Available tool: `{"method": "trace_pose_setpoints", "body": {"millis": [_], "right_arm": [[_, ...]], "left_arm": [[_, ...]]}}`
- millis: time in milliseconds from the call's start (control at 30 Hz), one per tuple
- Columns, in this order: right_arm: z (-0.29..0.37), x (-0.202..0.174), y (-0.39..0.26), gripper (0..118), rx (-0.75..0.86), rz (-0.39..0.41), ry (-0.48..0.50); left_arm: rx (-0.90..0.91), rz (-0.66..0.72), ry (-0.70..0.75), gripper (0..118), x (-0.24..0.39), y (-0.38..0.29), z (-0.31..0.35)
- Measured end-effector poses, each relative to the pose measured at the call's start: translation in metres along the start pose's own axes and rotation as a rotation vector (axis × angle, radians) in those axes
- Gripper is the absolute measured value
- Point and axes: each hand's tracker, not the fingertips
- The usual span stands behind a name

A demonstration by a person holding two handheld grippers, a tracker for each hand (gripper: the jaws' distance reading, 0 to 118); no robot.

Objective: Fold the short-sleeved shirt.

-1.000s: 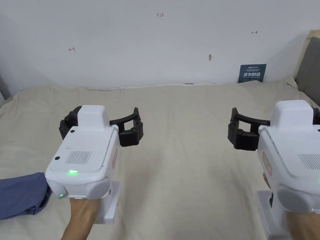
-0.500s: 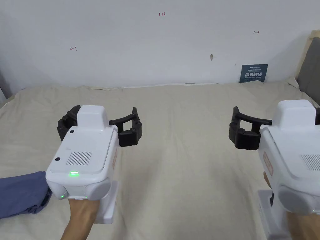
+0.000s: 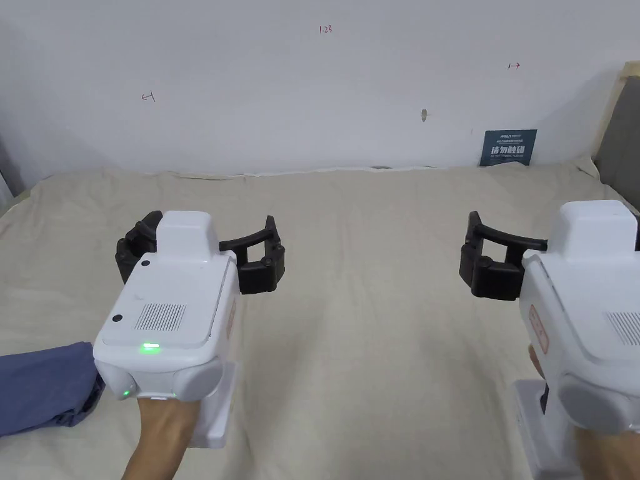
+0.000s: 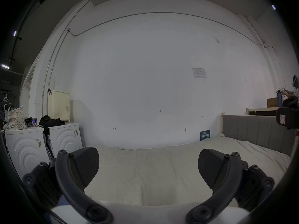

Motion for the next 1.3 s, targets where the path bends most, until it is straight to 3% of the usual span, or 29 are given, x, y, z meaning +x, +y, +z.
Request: {"method": "trace_pose_setpoints", "body": {"millis": [1000,1133,1300], "right_arm": [[-0.002,0.002,0.000,118,-0.015,-0.005,-0.005],[-0.014,-0.001,0.006,118,-0.185,-0.043,-0.020],[-0.024,-0.002,0.009,118,-0.379,-0.160,-0.006]], "left_arm": [[-0.003,-0.002,0.000,118,0.000,0.001,0.002],[-0.006,0.005,-0.005,118,0.000,0.001,0.003],[-0.016,0.015,-0.005,118,-0.001,0.002,0.002]]}}
